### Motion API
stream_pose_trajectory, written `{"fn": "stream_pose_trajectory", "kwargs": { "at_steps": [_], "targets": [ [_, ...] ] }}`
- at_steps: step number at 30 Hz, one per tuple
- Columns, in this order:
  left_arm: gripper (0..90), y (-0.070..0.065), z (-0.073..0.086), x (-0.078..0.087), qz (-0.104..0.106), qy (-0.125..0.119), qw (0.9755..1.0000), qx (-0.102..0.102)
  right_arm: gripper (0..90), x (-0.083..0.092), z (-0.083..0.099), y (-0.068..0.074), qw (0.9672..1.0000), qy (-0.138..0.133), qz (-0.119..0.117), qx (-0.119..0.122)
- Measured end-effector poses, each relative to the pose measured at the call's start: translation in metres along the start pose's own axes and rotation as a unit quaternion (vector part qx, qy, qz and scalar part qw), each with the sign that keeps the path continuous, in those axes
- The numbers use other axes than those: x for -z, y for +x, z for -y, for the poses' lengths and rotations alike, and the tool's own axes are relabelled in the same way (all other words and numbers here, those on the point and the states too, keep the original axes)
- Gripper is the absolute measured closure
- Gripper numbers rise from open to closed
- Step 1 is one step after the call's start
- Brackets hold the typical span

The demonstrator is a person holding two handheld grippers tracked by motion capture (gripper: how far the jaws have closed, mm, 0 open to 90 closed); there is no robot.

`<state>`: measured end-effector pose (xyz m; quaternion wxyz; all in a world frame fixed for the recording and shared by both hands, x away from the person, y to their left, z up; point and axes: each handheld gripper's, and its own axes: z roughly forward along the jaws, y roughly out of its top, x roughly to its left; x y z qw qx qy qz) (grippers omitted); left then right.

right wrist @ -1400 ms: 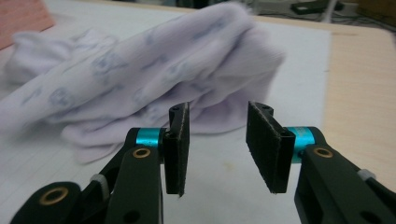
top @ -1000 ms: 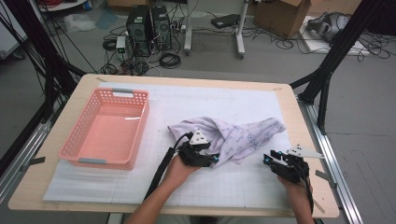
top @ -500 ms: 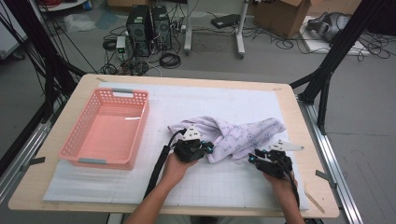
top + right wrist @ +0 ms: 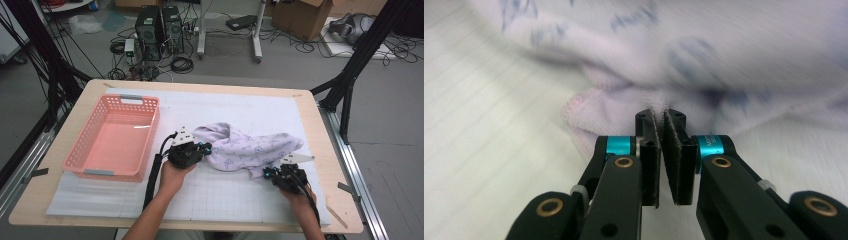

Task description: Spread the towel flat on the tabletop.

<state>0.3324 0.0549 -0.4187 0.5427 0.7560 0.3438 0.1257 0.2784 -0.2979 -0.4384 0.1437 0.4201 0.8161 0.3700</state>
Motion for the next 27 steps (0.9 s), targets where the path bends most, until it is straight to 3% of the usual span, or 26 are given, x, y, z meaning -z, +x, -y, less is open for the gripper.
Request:
{"fn": "stream_pose_trajectory", "kwargs": {
  "at_steps": [3,4,5,7,9,14,16,19,20,21,22,23,25,27],
  "targets": [
    [85.3,0.004,0.005,0.014,-0.006,-0.013,0.9999,0.005,85.3,0.022,0.013,-0.004,1.0000,0.002,-0.002,0.005],
    [85.3,0.004,0.005,0.014,-0.006,-0.013,0.9999,0.005,85.3,0.022,0.013,-0.004,1.0000,0.002,-0.002,0.005],
    [85.3,0.004,0.007,0.018,-0.008,-0.015,0.9998,0.007,85.3,0.036,0.023,-0.008,1.0000,-0.002,-0.008,0.002],
    [85.3,0.005,0.011,0.026,-0.014,-0.021,0.9997,0.003,85.3,0.050,0.033,-0.010,0.9999,-0.002,-0.009,0.005],
    [85.3,0.006,0.014,0.034,-0.018,-0.026,0.9995,0.002,85.3,0.056,0.037,-0.010,0.9999,0.003,-0.008,0.008],
    [85.3,0.002,0.020,0.059,-0.021,-0.033,0.9992,-0.012,85.3,0.085,0.064,0.000,0.9991,0.012,-0.022,0.036],
    [85.3,0.001,0.024,0.070,-0.019,-0.035,0.9991,-0.015,85.3,0.090,0.068,0.002,0.9990,0.015,-0.026,0.034],
    [84.5,0.000,0.030,0.081,-0.012,-0.025,0.9995,-0.016,83.7,0.101,0.077,0.003,0.9991,-0.004,-0.019,0.037],
    [82.3,0.000,0.031,0.082,-0.009,-0.020,0.9996,-0.016,80.7,0.105,0.078,0.002,0.9994,-0.015,-0.014,0.029],
    [74.4,0.001,0.030,0.081,-0.008,-0.019,0.9997,-0.011,76.9,0.107,0.077,-0.001,0.9994,-0.026,-0.007,0.022],
    [50.3,0.002,0.028,0.079,-0.008,-0.016,0.9998,0.000,71.2,0.110,0.071,-0.007,0.9986,-0.052,0.011,0.003],
    [44.3,0.004,0.023,0.074,-0.009,-0.013,0.9998,0.009,69.1,0.110,0.066,-0.011,0.9976,-0.065,0.025,-0.004],
    [42.6,0.004,0.020,0.071,-0.008,-0.011,0.9999,0.006,67.1,0.110,0.060,-0.015,0.9961,-0.078,0.039,-0.013],
    [42.1,0.006,0.015,0.064,-0.008,-0.003,1.0000,0.003,62.5,0.102,0.040,-0.030,0.9917,-0.106,0.063,-0.037]
  ]
}}
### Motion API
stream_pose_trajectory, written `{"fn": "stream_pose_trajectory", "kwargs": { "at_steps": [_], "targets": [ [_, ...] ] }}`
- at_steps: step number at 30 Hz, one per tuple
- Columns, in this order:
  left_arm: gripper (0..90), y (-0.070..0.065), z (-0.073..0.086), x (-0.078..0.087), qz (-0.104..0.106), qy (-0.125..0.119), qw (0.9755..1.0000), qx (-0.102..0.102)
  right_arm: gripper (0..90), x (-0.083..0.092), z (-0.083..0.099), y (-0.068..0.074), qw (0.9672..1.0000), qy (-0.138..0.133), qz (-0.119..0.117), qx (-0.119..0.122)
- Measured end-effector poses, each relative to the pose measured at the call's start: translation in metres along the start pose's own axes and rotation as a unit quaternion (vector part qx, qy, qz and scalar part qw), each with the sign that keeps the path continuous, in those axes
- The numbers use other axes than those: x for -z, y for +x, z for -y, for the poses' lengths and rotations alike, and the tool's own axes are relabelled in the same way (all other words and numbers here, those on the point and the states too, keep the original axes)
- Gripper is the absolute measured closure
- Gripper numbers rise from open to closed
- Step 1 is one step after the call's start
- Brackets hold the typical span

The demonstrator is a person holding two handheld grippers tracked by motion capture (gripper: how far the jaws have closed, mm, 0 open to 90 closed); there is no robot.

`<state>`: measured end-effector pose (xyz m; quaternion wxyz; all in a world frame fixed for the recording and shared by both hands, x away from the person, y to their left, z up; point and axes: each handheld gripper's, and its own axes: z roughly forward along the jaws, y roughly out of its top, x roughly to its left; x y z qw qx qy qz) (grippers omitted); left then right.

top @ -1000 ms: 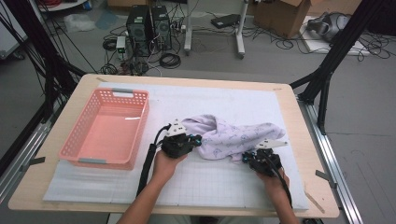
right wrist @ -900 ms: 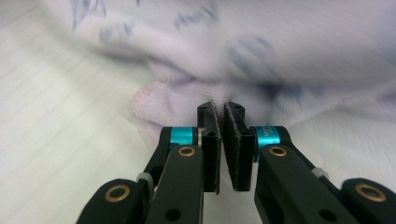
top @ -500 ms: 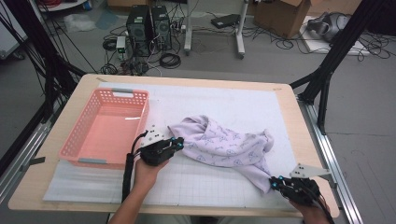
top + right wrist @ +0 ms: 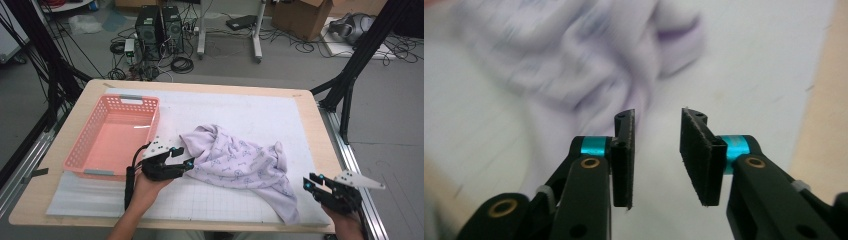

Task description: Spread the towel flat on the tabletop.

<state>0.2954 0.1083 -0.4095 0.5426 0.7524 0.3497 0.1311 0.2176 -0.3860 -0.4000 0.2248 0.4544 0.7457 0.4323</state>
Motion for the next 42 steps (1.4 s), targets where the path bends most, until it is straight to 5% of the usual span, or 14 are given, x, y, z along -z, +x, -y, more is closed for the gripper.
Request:
{"fn": "stream_pose_trajectory", "kwargs": {
  "at_steps": [7,11,13,19,23,26,28,29,30,32,36,38,39,42],
  "targets": [
    [40.2,0.005,-0.025,-0.038,0.005,0.015,0.9999,-0.005,54.4,-0.040,-0.042,-0.013,0.9986,-0.042,-0.016,-0.027],
    [41.7,0.006,-0.034,-0.063,0.006,0.036,0.9993,-0.012,52.3,-0.069,-0.068,-0.012,0.9994,-0.027,-0.021,-0.009],
    [41.4,0.005,-0.037,-0.075,0.004,0.052,0.9986,-0.007,52.1,-0.081,-0.079,-0.013,0.9987,-0.028,-0.037,-0.022],
    [40.5,0.003,-0.039,-0.105,-0.011,0.071,0.9974,0.001,51.1,-0.113,-0.101,-0.013,0.9995,0.008,-0.025,-0.019],
    [38.8,0.004,-0.031,-0.121,-0.005,0.108,0.9938,0.025,50.1,-0.134,-0.103,-0.013,0.9988,0.039,-0.023,-0.020],
    [39.5,0.001,-0.027,-0.127,0.001,0.118,0.9929,0.020,51.0,-0.153,-0.097,-0.011,0.9963,0.082,-0.023,-0.013],
    [39.8,-0.001,-0.024,-0.131,0.003,0.132,0.9912,0.013,51.8,-0.164,-0.091,-0.008,0.9926,0.113,-0.044,-0.008],
    [41.7,-0.002,-0.023,-0.132,0.003,0.139,0.9902,0.006,52.4,-0.175,-0.085,-0.003,0.9870,0.145,-0.070,0.004],
    [41.7,-0.002,-0.022,-0.133,0.002,0.145,0.9894,0.003,52.4,-0.175,-0.085,-0.003,0.9870,0.145,-0.070,0.004],
    [41.9,-0.003,-0.021,-0.134,0.006,0.148,0.9889,0.008,52.0,-0.183,-0.079,0.004,0.9802,0.177,-0.087,0.018],
    [46.6,-0.003,-0.019,-0.135,0.015,0.152,0.9883,0.005,53.7,-0.181,-0.071,0.009,0.9823,0.165,-0.089,-0.004],
    [59.2,-0.005,-0.018,-0.135,0.029,0.156,0.9872,-0.009,62.6,-0.178,-0.068,0.013,0.9831,0.159,-0.091,-0.003],
    [78.5,-0.005,-0.018,-0.134,0.042,0.163,0.9855,-0.020,74.6,-0.176,-0.067,0.016,0.9802,0.166,-0.106,-0.010],
    [80.6,0.000,-0.022,-0.126,0.048,0.161,0.9854,-0.024,78.0,-0.172,-0.067,0.016,0.9759,0.177,-0.127,-0.020]
  ]
}}
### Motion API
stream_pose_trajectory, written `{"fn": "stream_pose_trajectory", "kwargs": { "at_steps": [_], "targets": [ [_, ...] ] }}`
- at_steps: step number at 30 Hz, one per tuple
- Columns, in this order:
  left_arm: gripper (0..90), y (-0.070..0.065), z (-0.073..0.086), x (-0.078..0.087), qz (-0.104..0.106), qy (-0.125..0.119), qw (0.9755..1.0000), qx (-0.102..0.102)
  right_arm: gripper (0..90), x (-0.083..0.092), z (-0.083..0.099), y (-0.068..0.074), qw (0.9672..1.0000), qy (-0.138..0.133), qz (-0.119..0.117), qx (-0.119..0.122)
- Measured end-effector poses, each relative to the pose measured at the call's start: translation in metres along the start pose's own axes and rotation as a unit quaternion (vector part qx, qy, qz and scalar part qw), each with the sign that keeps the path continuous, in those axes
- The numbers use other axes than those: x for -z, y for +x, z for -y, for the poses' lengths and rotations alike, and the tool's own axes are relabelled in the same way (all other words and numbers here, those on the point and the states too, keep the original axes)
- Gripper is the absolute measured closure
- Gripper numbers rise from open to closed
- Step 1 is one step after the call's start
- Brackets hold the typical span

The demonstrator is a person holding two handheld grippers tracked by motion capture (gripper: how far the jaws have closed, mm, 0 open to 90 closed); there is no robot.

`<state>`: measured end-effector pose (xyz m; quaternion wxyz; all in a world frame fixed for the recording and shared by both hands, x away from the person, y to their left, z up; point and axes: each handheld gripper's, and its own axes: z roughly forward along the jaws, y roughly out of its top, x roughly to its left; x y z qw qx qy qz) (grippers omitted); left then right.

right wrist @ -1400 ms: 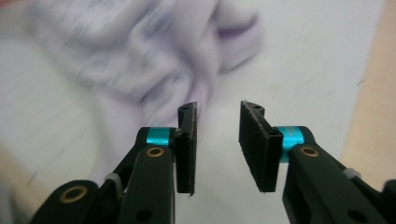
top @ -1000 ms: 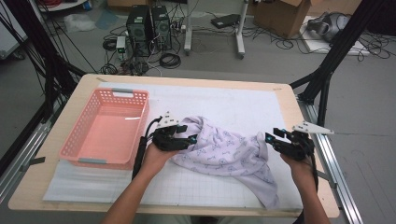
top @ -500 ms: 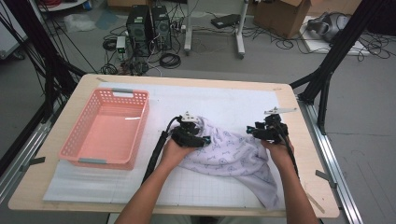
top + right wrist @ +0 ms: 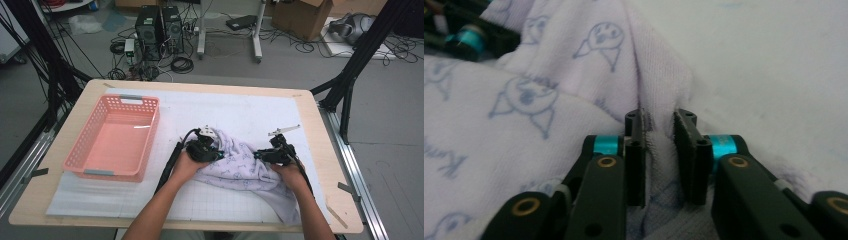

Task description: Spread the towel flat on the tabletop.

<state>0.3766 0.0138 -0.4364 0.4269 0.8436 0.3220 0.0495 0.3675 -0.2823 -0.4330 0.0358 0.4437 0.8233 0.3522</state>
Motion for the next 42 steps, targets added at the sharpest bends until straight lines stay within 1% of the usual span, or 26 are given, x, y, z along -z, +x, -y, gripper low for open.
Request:
{"fn": "stream_pose_trajectory", "kwargs": {
  "at_steps": [1,3,4,6,7,8,9,10,11,13,15,16,18,19,20,23,24,25,28,30,33,35,36,37,39,42],
  "targets": [
    [80.7,0.003,-0.001,0.007,-0.009,-0.010,0.9999,0.004,78.6,0.002,0.002,-0.002,1.0000,-0.002,-0.009,-0.002],
    [80.7,0.011,-0.004,0.022,-0.028,-0.052,0.9980,0.024,78.9,0.017,0.002,-0.009,0.9977,-0.054,0.041,0.000],
    [80.7,0.016,-0.005,0.030,-0.041,-0.077,0.9956,0.035,78.9,0.025,0.000,-0.012,0.9940,-0.091,0.060,-0.005],
    [80.9,0.024,-0.011,0.041,-0.038,-0.112,0.9911,0.060,78.4,0.040,-0.005,-0.020,0.9846,-0.152,0.082,-0.026],
    [80.9,0.028,-0.015,0.046,-0.039,-0.126,0.9892,0.063,78.4,0.040,-0.005,-0.020,0.9846,-0.152,0.082,-0.026],
    [80.9,0.035,-0.024,0.052,-0.037,-0.148,0.9862,0.065,78.2,0.049,-0.011,-0.027,0.9779,-0.189,0.076,-0.048],
    [80.9,0.035,-0.024,0.052,-0.037,-0.148,0.9862,0.065,78.2,0.052,-0.014,-0.030,0.9752,-0.202,0.077,-0.045],
    [80.9,0.037,-0.028,0.053,-0.043,-0.159,0.9845,0.061,78.2,0.052,-0.014,-0.030,0.9752,-0.202,0.077,-0.045],
    [80.9,0.040,-0.032,0.052,-0.049,-0.159,0.9844,0.056,78.2,0.052,-0.018,-0.030,0.9738,-0.207,0.086,-0.039],
    [80.9,0.045,-0.039,0.049,-0.067,-0.167,0.9822,0.053,78.3,0.050,-0.028,-0.031,0.9716,-0.209,0.110,-0.015],
    [80.9,0.053,-0.043,0.046,-0.085,-0.187,0.9769,0.061,78.3,0.048,-0.039,-0.030,0.9669,-0.220,0.130,0.006],
    [80.9,0.058,-0.046,0.045,-0.094,-0.188,0.9754,0.065,78.2,0.047,-0.045,-0.031,0.9647,-0.228,0.132,0.010],
    [80.9,0.066,-0.051,0.045,-0.106,-0.205,0.9701,0.073,78.2,0.045,-0.055,-0.032,0.9625,-0.241,0.125,0.006],
    [80.9,0.070,-0.055,0.047,-0.111,-0.217,0.9668,0.077,78.2,0.043,-0.064,-0.032,0.9584,-0.253,0.131,0.013],
    [80.9,0.073,-0.058,0.048,-0.115,-0.221,0.9654,0.077,78.2,0.043,-0.064,-0.032,0.9584,-0.253,0.131,0.013],
    [80.6,0.075,-0.066,0.050,-0.124,-0.236,0.9615,0.066,77.9,0.043,-0.076,-0.029,0.9479,-0.275,0.159,0.022],
    [79.3,0.074,-0.066,0.049,-0.126,-0.238,0.9604,0.070,77.1,0.043,-0.080,-0.029,0.9451,-0.281,0.166,0.022],
    [76.1,0.075,-0.065,0.048,-0.121,-0.232,0.9625,0.073,75.2,0.042,-0.083,-0.030,0.9457,-0.282,0.162,0.016],
    [55.4,0.074,-0.056,0.041,-0.099,-0.198,0.9715,0.084,65.2,0.037,-0.084,-0.032,0.9537,-0.253,0.163,-0.003],
    [46.3,0.071,-0.046,0.038,-0.092,-0.198,0.9719,0.090,60.0,0.038,-0.079,-0.032,0.9552,-0.248,0.161,-0.007],
    [42.3,0.066,-0.031,0.037,-0.081,-0.200,0.9719,0.095,55.0,0.045,-0.070,-0.031,0.9552,-0.251,0.156,-0.009],
    [41.4,0.062,-0.027,0.038,-0.076,-0.183,0.9762,0.089,53.7,0.052,-0.064,-0.030,0.9556,-0.251,0.154,-0.009],
    [39.9,0.059,-0.025,0.040,-0.074,-0.187,0.9759,0.085,53.3,0.056,-0.061,-0.029,0.9559,-0.250,0.153,-0.009],
    [40.9,0.055,-0.023,0.042,-0.079,-0.197,0.9741,0.078,53.2,0.060,-0.058,-0.028,0.9567,-0.249,0.151,-0.005],
    [42.2,0.049,-0.020,0.047,-0.079,-0.202,0.9736,0.071,53.0,0.068,-0.052,-0.025,0.9587,-0.243,0.148,0.004],
    [41.8,0.040,-0.015,0.050,-0.070,-0.191,0.9771,0.063,53.0,0.075,-0.040,-0.021,0.9595,-0.249,0.131,0.004]
  ]
}}
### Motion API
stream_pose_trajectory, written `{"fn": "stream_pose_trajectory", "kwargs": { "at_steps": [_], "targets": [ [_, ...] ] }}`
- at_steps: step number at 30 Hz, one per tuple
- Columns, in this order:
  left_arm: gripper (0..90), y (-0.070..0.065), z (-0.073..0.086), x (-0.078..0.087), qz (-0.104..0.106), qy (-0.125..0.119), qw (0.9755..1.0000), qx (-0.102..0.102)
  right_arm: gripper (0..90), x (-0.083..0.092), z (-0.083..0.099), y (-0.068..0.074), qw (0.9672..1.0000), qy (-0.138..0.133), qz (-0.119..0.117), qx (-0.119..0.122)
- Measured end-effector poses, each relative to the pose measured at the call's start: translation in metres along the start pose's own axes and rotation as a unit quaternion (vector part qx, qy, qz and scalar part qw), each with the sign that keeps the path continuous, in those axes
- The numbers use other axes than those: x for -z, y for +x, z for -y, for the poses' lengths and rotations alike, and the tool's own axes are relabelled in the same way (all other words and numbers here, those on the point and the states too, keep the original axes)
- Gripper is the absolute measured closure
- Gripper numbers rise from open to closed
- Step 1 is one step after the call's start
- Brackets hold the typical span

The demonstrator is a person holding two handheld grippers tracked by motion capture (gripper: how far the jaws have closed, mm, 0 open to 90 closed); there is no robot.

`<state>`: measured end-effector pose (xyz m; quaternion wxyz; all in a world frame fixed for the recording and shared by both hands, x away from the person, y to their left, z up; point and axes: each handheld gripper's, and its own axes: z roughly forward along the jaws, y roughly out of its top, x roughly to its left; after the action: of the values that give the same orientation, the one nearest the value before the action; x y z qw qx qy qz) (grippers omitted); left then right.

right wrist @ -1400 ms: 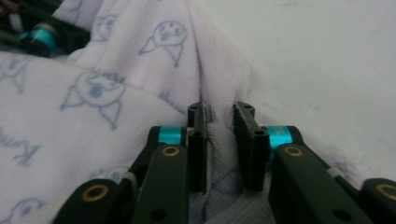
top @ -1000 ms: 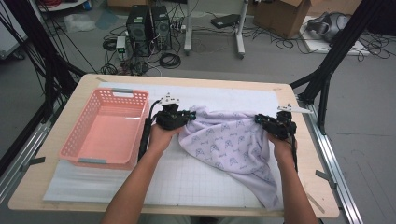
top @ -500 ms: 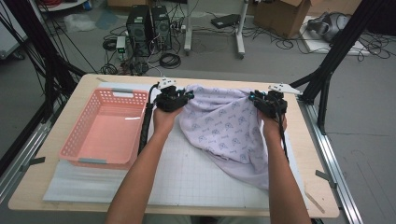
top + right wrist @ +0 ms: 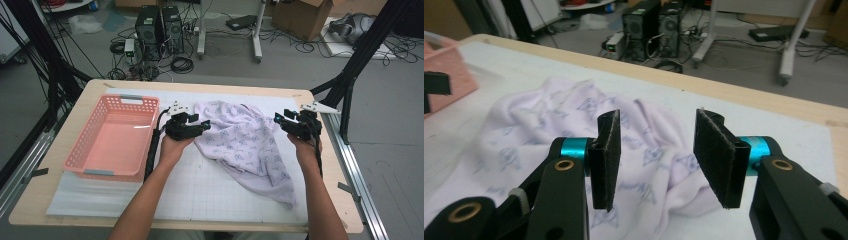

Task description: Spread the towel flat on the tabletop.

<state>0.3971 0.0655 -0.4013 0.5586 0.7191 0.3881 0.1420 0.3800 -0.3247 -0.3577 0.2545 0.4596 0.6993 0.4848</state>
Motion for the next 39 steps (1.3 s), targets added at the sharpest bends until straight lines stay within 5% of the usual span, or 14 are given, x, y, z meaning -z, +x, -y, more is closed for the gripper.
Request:
{"fn": "stream_pose_trajectory", "kwargs": {
  "at_steps": [9,15,17,18,21,23,28,32,39],
  "targets": [
    [39.7,-0.023,0.029,0.012,0.017,0.032,0.9991,-0.019,55.0,0.019,0.033,0.013,0.9988,0.035,-0.033,-0.008],
    [40.3,-0.030,0.051,0.011,0.026,0.070,0.9969,-0.027,56.8,0.031,0.056,0.015,0.9974,0.066,-0.020,0.018],
    [42.0,-0.036,0.055,0.007,0.046,0.096,0.9936,-0.039,57.0,0.036,0.064,0.010,0.9975,0.069,-0.014,0.009],
    [54.2,-0.040,0.056,0.005,0.059,0.102,0.9917,-0.050,57.0,0.042,0.073,0.004,0.9980,0.062,-0.013,-0.010],
    [59.6,-0.053,0.058,-0.003,0.084,0.125,0.9853,-0.079,57.0,0.048,0.081,0.000,0.9982,0.050,-0.020,-0.029],
    [58.9,-0.062,0.060,-0.010,0.083,0.141,0.9814,-0.100,56.9,0.054,0.088,0.000,0.9982,0.046,-0.022,-0.032],
    [52.9,-0.075,0.062,-0.027,0.052,0.156,0.9777,-0.130,57.0,0.061,0.104,0.005,0.9982,0.045,-0.031,-0.023],
    [80.4,-0.076,0.060,-0.028,0.024,0.156,0.9774,-0.140,56.6,0.060,0.107,0.007,0.9978,0.054,-0.035,-0.012],
    [83.0,-0.060,0.061,0.002,0.041,0.151,0.9827,-0.100,57.4,0.060,0.114,0.005,0.9966,0.081,-0.009,-0.010]
  ]
}}
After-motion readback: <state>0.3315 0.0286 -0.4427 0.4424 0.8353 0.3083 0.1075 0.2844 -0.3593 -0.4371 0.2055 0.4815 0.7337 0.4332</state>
